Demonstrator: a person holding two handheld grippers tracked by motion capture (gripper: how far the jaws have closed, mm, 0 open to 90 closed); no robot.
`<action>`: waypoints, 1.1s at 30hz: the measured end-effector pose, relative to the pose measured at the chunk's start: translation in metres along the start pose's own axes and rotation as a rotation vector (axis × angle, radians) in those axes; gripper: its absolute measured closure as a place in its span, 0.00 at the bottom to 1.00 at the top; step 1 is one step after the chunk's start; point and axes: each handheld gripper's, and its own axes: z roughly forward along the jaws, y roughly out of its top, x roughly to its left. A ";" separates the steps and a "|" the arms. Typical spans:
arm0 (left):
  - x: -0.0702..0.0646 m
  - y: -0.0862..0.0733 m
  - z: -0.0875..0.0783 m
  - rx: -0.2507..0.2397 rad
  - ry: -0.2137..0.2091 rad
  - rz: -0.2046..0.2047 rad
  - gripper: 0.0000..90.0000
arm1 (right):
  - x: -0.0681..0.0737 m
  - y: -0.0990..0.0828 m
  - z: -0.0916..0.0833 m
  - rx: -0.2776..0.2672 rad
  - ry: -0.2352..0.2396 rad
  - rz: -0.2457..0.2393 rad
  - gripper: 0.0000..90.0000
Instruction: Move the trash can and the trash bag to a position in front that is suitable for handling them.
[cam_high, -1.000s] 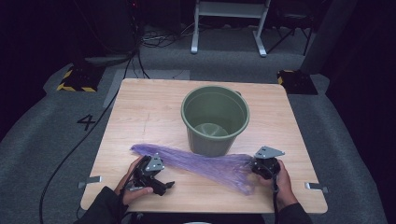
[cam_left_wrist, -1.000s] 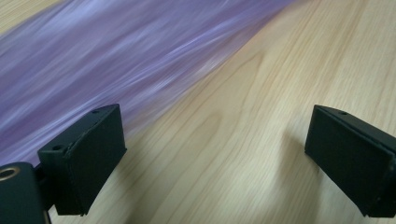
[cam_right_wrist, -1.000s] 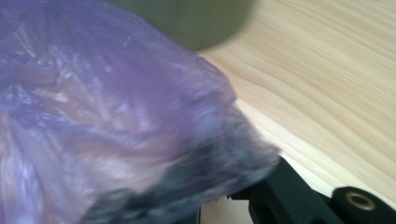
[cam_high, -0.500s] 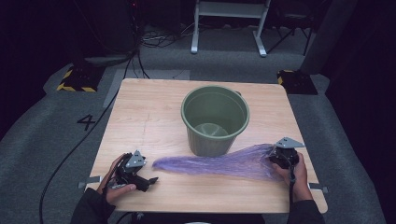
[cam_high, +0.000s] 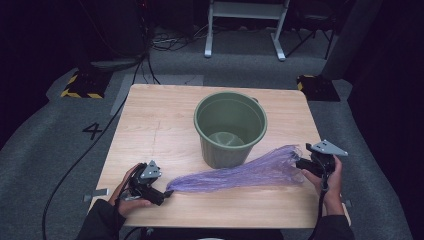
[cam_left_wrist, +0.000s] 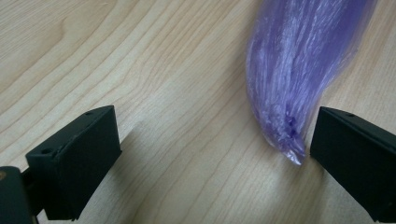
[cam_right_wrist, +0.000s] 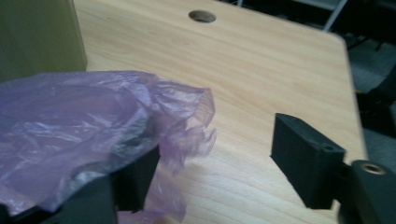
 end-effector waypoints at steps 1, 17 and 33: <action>-0.001 0.000 0.000 -0.004 -0.002 0.005 0.02 | 0.000 0.002 -0.002 0.012 -0.032 -0.010 0.32; -0.007 0.004 -0.001 -0.068 -0.058 0.068 0.61 | -0.042 -0.021 0.000 0.111 0.054 0.051 0.26; -0.011 0.006 0.003 -0.076 -0.048 0.058 0.55 | 0.069 0.009 -0.044 -0.062 0.317 -0.070 0.24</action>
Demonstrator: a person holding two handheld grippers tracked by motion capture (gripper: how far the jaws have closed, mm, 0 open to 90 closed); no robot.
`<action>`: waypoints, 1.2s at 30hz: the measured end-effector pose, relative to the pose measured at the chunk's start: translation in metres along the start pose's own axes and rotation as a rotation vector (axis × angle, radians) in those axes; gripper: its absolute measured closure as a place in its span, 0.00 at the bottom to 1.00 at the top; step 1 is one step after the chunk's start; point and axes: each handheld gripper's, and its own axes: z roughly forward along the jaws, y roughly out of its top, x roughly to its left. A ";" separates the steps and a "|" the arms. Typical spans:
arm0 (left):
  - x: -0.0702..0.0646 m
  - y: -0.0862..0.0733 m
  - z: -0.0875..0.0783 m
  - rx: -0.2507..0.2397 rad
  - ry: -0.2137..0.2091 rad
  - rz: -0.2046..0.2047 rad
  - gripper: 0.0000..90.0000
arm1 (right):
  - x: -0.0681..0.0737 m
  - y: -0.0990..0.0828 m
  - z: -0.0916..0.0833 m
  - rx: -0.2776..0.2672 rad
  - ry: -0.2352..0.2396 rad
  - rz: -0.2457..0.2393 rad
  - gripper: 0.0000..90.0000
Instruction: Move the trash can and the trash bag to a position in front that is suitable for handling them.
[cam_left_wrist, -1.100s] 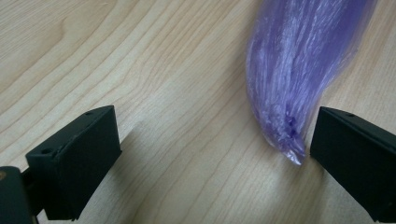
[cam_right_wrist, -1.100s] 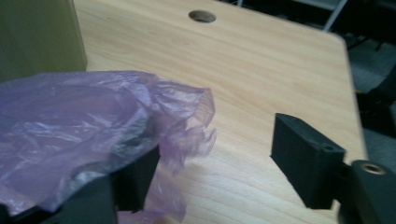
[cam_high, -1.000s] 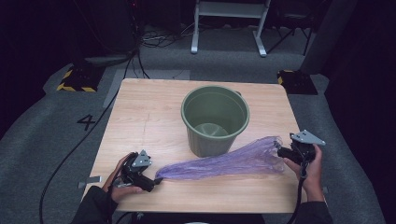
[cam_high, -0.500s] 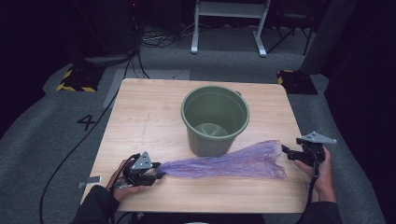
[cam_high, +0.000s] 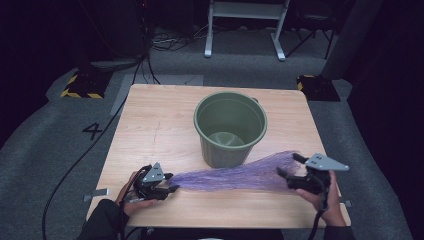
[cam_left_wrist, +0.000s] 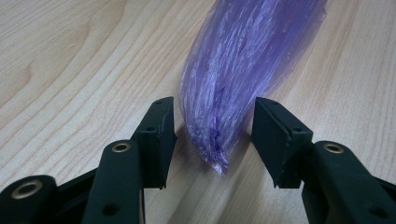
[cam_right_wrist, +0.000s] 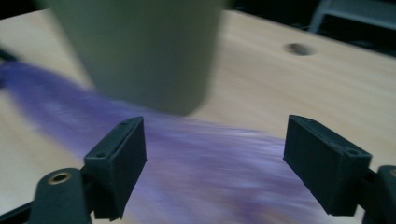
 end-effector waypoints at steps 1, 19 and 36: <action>0.000 0.000 0.000 -0.001 0.000 -0.001 0.55 | 0.018 -0.005 0.014 0.044 0.026 -0.019 0.26; -0.004 0.007 0.008 0.000 -0.012 0.010 0.53 | 0.032 -0.039 0.076 0.182 -0.021 -0.009 0.67; -0.005 0.011 0.013 0.025 -0.006 0.001 0.28 | -0.020 -0.041 0.080 0.158 -0.029 -0.079 0.80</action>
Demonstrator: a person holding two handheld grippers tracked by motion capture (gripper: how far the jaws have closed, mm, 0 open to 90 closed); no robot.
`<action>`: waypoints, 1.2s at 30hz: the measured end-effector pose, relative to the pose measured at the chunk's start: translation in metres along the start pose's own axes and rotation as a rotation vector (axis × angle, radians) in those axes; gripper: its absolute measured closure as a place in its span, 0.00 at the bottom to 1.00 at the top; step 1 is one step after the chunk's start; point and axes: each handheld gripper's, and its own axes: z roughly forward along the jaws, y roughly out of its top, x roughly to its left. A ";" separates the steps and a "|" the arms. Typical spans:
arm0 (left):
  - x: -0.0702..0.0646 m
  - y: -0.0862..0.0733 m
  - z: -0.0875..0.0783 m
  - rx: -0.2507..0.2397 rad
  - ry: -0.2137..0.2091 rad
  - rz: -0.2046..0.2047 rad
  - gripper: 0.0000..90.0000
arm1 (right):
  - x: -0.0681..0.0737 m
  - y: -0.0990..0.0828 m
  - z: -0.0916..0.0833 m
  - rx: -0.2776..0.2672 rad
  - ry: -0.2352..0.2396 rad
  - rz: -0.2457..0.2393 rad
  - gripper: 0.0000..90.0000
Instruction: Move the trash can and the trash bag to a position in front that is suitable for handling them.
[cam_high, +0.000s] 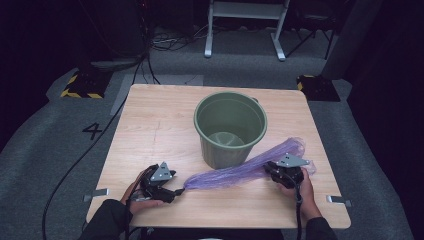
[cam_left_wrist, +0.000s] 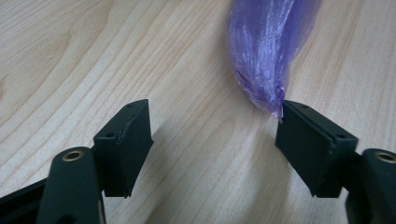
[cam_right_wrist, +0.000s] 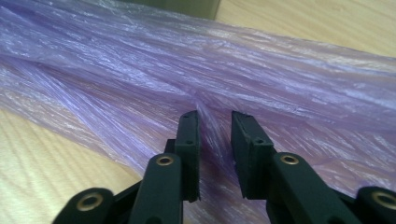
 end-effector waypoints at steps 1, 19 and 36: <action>0.000 0.001 0.001 0.002 0.001 -0.002 0.26 | -0.003 0.000 0.001 0.004 0.001 -0.006 0.76; -0.006 0.016 0.016 0.000 -0.019 0.017 0.31 | -0.002 -0.001 -0.036 -0.016 -0.010 0.136 0.27; -0.012 0.026 0.026 -0.025 -0.054 0.051 0.57 | 0.014 0.010 -0.027 -0.073 -0.064 0.149 0.23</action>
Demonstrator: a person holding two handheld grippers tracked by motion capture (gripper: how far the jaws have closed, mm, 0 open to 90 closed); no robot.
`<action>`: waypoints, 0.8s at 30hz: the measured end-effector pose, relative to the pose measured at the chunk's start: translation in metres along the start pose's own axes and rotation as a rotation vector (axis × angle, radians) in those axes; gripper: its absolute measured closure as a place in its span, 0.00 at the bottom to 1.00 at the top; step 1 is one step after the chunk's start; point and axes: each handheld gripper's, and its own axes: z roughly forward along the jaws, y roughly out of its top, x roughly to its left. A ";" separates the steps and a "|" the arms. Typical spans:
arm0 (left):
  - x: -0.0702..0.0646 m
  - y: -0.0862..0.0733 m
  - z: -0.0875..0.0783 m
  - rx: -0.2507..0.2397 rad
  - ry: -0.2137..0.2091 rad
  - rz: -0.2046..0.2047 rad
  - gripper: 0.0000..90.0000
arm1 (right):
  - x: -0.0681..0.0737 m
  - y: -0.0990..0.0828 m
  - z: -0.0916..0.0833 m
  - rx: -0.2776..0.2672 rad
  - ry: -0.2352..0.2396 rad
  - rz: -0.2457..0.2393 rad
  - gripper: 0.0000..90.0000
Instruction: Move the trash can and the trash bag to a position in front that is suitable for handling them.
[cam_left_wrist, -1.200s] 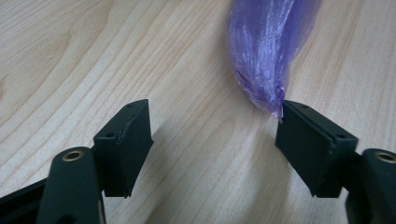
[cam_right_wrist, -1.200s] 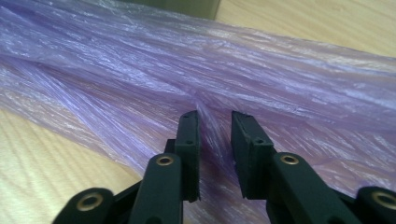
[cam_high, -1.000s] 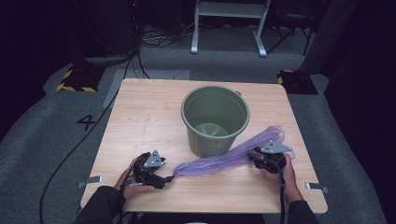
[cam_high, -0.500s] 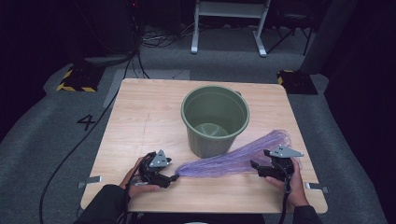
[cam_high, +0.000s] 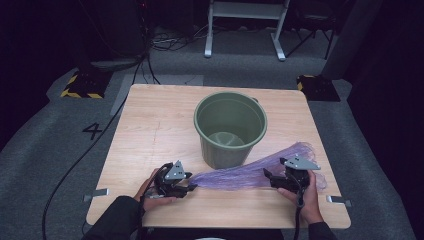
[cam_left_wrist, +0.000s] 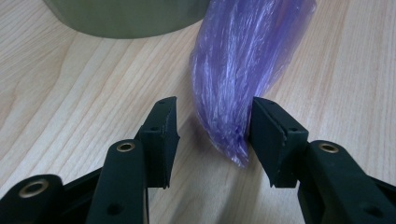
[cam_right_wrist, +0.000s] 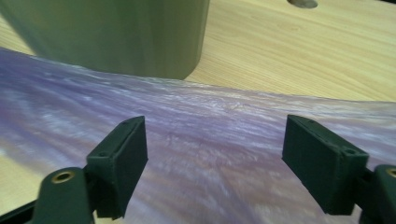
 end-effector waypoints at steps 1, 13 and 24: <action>0.000 0.001 0.001 -0.002 0.000 -0.002 0.57 | -0.002 0.000 0.005 0.004 0.014 -0.002 0.22; 0.002 0.009 0.009 0.002 -0.009 0.007 0.56 | -0.013 -0.003 0.034 0.116 0.076 -0.003 0.20; 0.001 0.014 0.016 0.013 -0.011 0.009 0.41 | -0.014 -0.003 0.036 0.135 0.073 -0.019 0.43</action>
